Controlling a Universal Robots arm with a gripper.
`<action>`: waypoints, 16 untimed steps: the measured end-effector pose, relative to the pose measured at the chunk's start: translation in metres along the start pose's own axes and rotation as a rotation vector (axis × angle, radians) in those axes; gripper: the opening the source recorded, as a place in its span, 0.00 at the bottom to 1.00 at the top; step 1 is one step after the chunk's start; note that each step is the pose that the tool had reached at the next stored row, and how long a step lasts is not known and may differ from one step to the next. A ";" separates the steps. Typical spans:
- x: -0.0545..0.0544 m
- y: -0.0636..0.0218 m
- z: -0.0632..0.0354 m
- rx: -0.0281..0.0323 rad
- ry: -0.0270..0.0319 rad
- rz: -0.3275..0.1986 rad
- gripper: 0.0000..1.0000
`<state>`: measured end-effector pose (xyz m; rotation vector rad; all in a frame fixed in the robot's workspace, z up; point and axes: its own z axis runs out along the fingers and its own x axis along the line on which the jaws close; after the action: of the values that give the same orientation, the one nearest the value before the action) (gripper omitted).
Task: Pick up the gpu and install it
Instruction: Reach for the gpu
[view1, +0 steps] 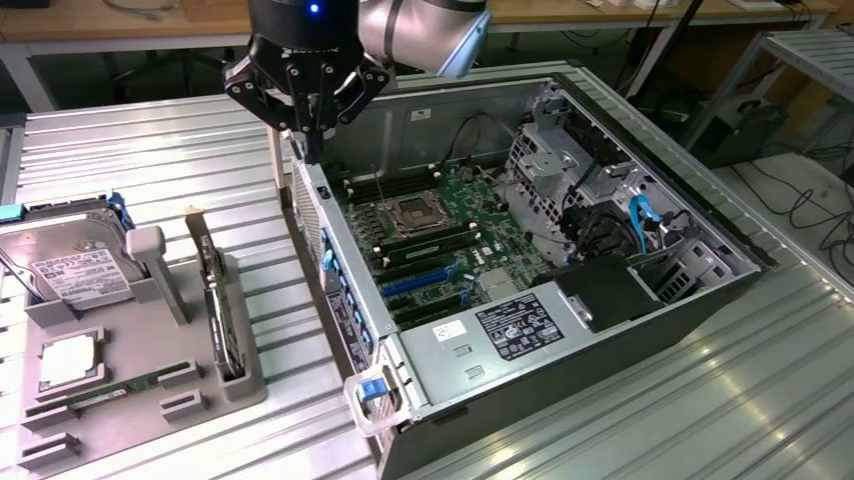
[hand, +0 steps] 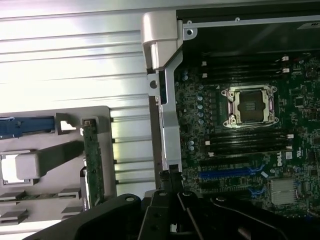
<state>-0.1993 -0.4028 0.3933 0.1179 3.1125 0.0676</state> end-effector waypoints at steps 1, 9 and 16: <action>0.001 -0.0002 0.0000 -0.0001 0.0000 0.000 0.11; 0.012 -0.0019 -0.0003 0.0000 0.0000 0.000 0.11; 0.028 -0.0042 -0.0007 0.0000 0.0000 0.000 0.11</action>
<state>-0.2272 -0.4049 0.3931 0.1180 3.1125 0.0677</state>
